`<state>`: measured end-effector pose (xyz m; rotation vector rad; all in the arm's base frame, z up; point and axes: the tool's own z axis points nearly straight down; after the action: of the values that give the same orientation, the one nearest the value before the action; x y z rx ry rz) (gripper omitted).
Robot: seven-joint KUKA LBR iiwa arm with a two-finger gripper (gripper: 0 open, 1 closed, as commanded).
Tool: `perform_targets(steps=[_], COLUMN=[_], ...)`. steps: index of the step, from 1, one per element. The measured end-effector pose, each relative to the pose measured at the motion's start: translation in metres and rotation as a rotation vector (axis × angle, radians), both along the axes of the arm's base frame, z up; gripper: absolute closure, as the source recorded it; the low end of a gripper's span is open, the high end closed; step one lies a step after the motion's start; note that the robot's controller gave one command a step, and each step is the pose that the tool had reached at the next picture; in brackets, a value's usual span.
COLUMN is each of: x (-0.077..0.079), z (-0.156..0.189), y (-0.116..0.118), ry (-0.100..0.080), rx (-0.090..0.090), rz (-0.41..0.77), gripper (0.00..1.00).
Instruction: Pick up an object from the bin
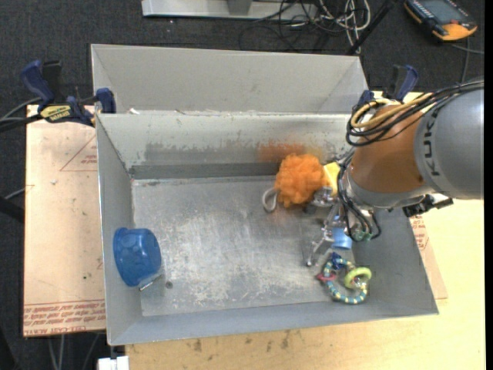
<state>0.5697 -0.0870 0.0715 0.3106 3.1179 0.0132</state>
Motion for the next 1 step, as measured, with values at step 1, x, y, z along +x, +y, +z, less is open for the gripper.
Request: perform_targets(steps=[1], x=[-0.0281], z=[0.0051], y=[-0.0391], ry=[0.008], rx=[-0.008], rz=[0.061], gripper=[0.00])
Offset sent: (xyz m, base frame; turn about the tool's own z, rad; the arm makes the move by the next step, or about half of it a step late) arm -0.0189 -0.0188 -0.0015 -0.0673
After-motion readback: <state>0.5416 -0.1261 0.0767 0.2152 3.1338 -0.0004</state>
